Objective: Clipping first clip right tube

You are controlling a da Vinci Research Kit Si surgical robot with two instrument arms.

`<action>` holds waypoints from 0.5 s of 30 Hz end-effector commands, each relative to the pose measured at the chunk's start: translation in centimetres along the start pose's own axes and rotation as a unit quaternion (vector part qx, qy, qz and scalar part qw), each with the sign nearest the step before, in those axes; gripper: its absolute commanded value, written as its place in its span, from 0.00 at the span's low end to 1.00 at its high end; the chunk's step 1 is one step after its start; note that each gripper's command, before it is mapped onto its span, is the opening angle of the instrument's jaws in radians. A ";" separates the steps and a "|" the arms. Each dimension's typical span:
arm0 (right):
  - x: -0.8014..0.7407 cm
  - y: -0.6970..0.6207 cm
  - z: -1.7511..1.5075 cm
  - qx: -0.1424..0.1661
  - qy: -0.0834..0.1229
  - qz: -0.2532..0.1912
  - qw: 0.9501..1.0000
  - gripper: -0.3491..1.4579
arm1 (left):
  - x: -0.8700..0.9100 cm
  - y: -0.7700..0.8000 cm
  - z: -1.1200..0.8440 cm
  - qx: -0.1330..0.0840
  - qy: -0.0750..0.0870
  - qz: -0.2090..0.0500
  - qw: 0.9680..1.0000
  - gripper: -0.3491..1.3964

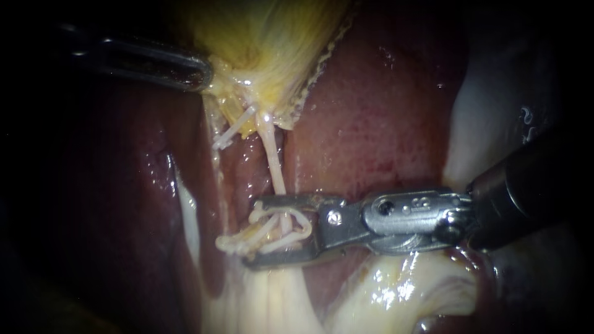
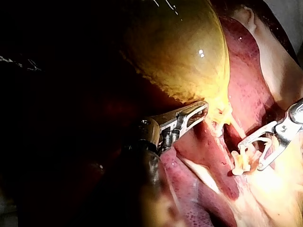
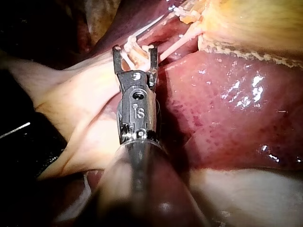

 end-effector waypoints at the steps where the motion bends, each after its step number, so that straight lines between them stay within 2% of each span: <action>1: 0.00 -0.01 -0.01 0.001 0.000 0.000 1.000 0.45 | 0.00 0.00 -0.01 0.001 0.000 0.000 1.000 0.00; 9: 0.12 -0.12 -0.31 0.011 0.010 0.018 1.000 0.46 | 0.01 0.00 -0.04 0.002 0.000 0.001 1.000 0.00; 12: 0.17 -0.12 -0.47 0.015 0.010 0.026 1.000 0.46 | 0.02 0.01 -0.06 0.002 0.001 0.001 1.000 0.00; 15: 0.14 -0.09 -0.60 0.018 0.009 0.032 0.999 0.46 | 0.02 0.01 -0.08 0.003 0.001 0.001 1.000 0.00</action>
